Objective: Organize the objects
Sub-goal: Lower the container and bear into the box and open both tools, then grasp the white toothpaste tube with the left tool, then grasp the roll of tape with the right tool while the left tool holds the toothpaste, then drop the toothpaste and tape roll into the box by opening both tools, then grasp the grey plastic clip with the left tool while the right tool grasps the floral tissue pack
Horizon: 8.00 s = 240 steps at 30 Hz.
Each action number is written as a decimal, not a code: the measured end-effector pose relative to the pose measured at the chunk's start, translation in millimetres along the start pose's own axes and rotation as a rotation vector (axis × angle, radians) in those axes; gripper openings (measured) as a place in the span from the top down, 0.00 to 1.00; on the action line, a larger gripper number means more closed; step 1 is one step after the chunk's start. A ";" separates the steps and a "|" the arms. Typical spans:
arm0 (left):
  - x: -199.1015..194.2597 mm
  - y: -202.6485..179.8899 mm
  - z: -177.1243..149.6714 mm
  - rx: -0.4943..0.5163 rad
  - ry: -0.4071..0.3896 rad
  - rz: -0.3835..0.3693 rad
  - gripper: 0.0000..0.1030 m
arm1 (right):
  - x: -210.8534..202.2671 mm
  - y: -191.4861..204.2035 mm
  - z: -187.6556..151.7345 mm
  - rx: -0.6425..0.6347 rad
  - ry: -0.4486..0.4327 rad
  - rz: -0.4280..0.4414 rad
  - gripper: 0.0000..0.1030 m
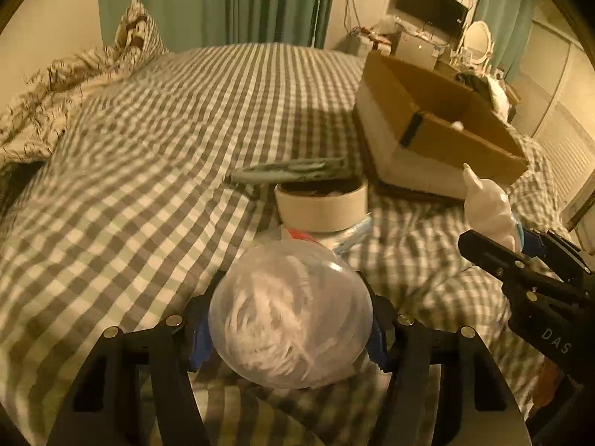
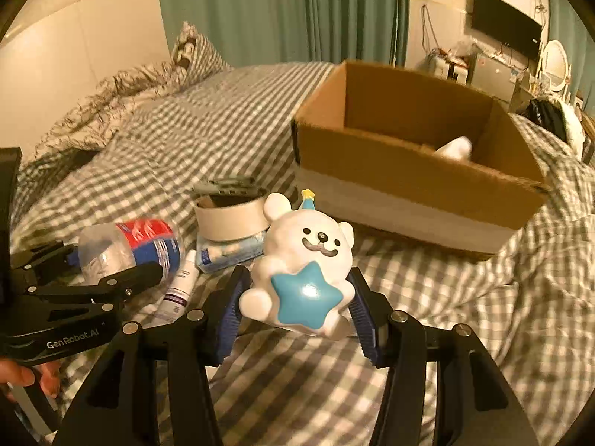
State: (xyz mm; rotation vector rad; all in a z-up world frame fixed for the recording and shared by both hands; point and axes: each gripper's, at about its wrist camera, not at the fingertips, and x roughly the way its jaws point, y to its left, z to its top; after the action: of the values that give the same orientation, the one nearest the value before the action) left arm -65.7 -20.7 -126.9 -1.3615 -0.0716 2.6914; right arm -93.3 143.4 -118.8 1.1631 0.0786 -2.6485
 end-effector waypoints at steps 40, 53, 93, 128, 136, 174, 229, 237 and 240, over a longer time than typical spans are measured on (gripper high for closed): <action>67.6 -145.7 190.2 0.261 -0.158 -0.088 0.37 | 9.5 -158.1 137.3 0.014 -0.129 -0.118 0.49; 59.5 -133.0 185.4 0.198 -0.135 -0.105 0.10 | -11.4 -158.4 133.4 0.049 -0.193 -0.181 0.21; 71.0 -19.7 -25.0 0.070 0.100 0.077 0.39 | 3.3 -31.0 -16.3 0.020 -0.019 -0.121 0.13; 28.0 49.4 42.7 0.052 -0.077 0.151 0.74 | 110.1 60.1 39.6 -0.147 0.077 0.026 0.07; 39.8 59.0 38.9 0.027 -0.043 0.122 0.74 | 141.4 62.5 43.4 -0.140 0.138 0.023 0.09; -10.7 -144.1 164.6 0.278 -0.176 -0.164 0.74 | -100.9 -122.7 144.0 0.005 -0.264 -0.135 0.23; -67.9 7.4 76.1 0.090 -0.283 0.106 0.00 | -105.7 4.2 81.7 -0.069 -0.278 -0.090 0.00; 1.1 35.2 37.5 0.055 -0.152 0.180 0.00 | -5.3 22.4 38.8 -0.098 -0.097 -0.043 0.00; 15.6 35.1 32.1 0.084 -0.127 0.226 0.00 | 25.5 31.0 23.5 -0.118 -0.032 -0.014 0.00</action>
State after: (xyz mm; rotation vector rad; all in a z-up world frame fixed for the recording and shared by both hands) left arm -103.8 -52.9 -123.7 -1.2419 0.1926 2.9255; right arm -119.1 104.7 -119.9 1.0865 0.2343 -2.6342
